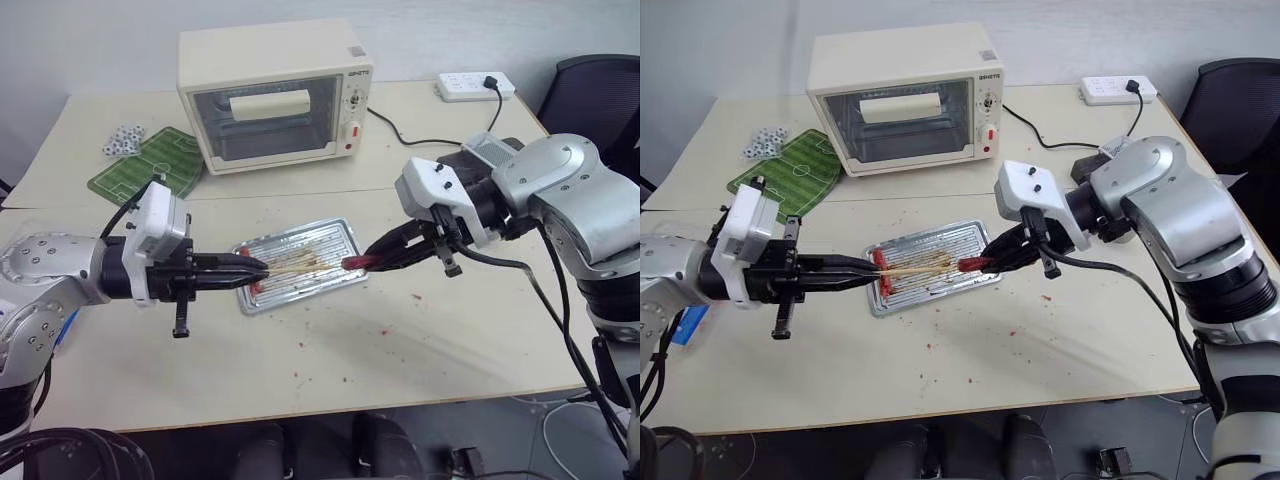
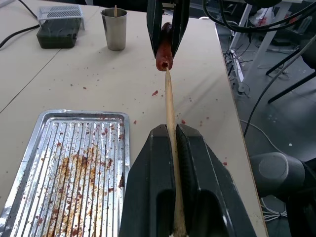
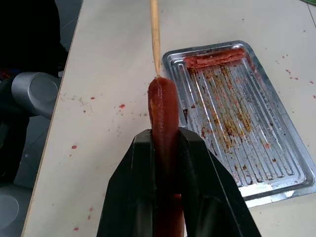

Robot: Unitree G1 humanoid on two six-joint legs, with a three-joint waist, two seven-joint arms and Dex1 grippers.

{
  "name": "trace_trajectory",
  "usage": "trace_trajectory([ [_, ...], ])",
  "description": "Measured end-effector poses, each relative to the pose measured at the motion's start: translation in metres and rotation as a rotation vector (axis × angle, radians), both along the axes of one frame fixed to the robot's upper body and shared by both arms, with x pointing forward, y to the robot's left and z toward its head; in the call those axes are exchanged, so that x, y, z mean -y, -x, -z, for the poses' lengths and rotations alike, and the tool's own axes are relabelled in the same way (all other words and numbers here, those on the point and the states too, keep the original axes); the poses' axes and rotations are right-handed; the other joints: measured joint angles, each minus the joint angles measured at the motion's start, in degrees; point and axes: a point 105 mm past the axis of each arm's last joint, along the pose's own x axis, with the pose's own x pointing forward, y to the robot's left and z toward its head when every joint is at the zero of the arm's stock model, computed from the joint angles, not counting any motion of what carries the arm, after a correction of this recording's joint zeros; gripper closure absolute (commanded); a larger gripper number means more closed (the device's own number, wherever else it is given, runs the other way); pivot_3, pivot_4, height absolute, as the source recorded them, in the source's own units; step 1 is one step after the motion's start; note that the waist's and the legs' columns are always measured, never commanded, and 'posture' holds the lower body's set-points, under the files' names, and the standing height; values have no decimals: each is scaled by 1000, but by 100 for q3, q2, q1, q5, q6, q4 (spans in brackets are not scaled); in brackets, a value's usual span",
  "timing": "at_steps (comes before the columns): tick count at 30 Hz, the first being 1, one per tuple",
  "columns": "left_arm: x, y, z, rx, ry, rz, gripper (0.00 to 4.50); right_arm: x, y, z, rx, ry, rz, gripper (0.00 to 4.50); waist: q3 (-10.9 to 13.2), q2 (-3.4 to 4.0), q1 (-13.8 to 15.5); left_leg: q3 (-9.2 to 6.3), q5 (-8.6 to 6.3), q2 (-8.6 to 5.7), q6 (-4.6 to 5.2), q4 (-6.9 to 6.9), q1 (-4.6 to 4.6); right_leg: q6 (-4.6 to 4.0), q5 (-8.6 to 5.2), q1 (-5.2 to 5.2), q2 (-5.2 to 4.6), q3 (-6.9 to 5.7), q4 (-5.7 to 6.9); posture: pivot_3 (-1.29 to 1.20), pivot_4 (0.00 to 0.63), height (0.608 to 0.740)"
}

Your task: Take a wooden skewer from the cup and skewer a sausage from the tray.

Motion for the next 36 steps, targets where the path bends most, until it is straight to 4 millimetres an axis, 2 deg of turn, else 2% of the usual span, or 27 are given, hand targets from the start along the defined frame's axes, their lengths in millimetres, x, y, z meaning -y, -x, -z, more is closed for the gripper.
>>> trace_trajectory([
  [11, -1, -6, -2, 14, 17, -16, 4500, -2, -2, -4, -15, -33, 38, 3902, 0, 0, 1, 0, 0, 0, 0, 11, -1, 0, 0, 0, 1, 1, 8, 0, 150, 740],
  [36, -1, -8, -7, 55, -9, 3, 4500, -2, 0, -5, 5, -37, 36, 3902, 0, 0, 1, -1, -2, -1, 3, 33, -5, 0, 0, 1, 2, 4, 19, 0, 150, 740],
])
